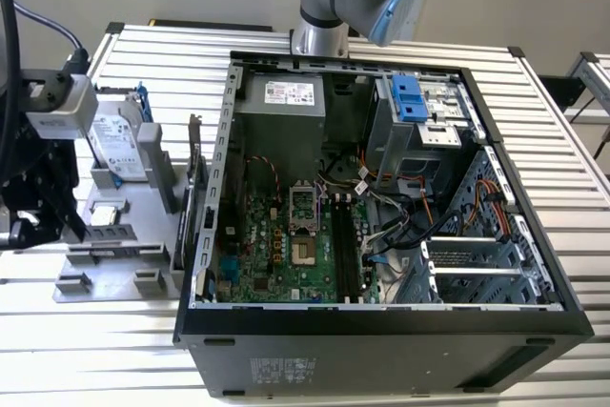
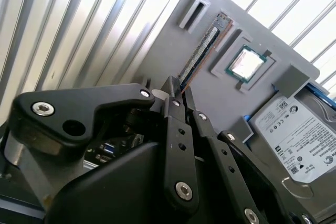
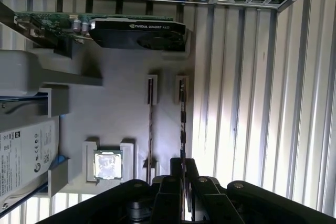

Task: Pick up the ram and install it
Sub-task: 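Pick up the ram and move it above insertion slot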

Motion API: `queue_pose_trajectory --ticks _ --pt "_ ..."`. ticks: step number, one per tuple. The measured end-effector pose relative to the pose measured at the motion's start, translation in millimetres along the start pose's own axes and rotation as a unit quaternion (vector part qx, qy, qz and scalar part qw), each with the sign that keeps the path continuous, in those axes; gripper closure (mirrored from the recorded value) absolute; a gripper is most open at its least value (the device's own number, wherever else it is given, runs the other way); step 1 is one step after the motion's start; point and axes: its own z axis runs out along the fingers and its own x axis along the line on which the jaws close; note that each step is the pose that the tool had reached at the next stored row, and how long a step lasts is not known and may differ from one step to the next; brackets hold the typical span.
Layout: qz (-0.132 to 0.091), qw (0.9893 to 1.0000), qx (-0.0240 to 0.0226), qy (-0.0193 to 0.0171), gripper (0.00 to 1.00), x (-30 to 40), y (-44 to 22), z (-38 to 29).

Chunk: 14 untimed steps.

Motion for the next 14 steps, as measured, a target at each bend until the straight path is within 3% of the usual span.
queue_pose_trajectory --ticks 14 --pt "0.0 1.0 0.0 0.0 1.0 0.2 0.1 -14.9"
